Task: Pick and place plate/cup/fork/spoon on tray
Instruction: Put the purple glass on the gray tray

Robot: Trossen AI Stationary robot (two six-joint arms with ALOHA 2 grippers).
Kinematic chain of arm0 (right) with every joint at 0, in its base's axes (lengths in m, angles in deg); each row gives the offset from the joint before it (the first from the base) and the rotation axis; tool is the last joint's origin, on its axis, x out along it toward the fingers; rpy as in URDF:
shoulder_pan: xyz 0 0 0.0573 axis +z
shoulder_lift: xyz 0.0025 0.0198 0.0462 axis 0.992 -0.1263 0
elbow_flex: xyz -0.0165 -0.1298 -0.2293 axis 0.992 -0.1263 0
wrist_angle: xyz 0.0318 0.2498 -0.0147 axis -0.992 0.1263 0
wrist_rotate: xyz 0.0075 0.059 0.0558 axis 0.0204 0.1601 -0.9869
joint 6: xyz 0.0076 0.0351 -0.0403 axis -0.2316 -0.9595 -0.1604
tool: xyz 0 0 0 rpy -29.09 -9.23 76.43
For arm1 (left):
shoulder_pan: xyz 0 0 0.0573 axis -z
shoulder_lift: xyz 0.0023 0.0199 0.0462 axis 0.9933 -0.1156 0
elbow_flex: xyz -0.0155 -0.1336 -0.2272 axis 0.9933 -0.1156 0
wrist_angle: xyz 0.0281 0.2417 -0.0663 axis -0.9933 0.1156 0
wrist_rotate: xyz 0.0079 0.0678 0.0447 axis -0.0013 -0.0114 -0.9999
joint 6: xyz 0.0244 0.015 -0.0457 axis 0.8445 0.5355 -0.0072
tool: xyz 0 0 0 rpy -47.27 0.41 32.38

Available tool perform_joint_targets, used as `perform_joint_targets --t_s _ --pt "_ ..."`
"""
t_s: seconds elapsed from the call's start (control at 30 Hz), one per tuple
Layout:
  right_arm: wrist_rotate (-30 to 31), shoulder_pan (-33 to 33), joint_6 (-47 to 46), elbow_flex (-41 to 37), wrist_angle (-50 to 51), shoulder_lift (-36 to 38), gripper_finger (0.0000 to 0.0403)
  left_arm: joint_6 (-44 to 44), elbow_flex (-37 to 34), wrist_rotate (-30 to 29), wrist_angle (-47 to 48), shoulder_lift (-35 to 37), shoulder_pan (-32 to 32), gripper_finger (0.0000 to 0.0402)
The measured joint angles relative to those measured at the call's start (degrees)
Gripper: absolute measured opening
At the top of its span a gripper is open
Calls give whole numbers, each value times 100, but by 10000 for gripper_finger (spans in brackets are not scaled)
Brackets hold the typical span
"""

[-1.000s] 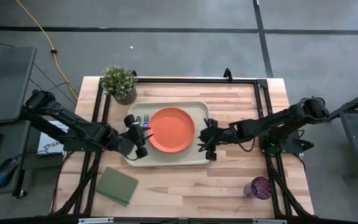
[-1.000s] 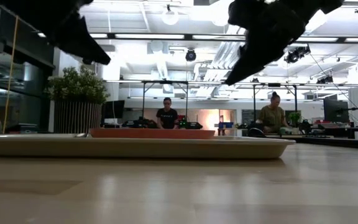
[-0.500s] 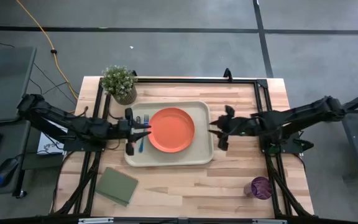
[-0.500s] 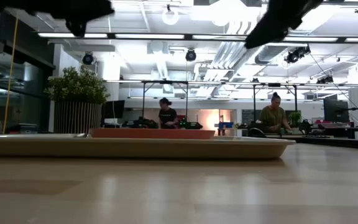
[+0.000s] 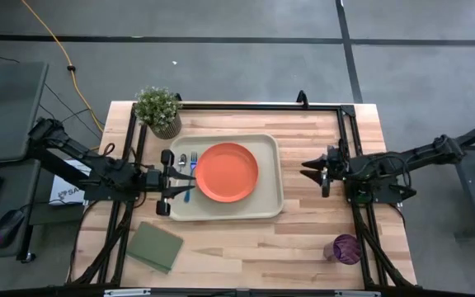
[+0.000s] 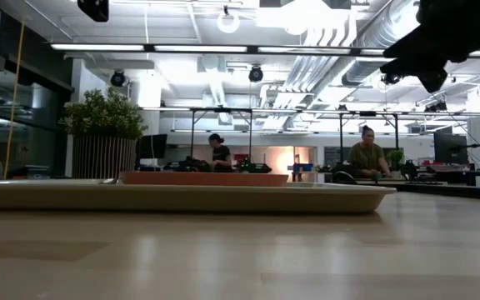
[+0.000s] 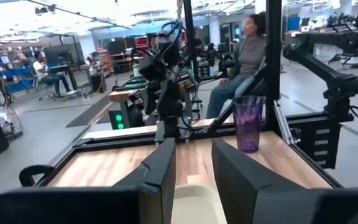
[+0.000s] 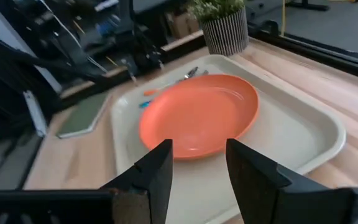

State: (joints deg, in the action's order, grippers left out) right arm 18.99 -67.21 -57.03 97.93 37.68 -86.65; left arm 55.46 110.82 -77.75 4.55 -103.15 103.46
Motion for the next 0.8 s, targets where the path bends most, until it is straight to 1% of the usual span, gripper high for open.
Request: perform_joint_targets --t_s 0.13,0.3,0.47,0.6,0.67,0.8 --pt "-152 0 32 -152 -199 414 142 6 0 -1 38 0 0 86" --pt "-190 0 460 -201 -770 449 142 -3 0 -1 38 0 0 86" --pt "-196 0 853 -201 -1471 214 142 -7 0 -1 38 0 0 86" --pt "-417 0 1284 -201 -1941 -38 142 -7 0 -1 38 -2 0 86" --pt "-424 -5 1502 -201 -2073 -185 142 -7 0 -1 39 -2 0 86" --pt "-362 -29 1545 -201 -2063 -435 142 -7 0 -1 38 -2 0 86"
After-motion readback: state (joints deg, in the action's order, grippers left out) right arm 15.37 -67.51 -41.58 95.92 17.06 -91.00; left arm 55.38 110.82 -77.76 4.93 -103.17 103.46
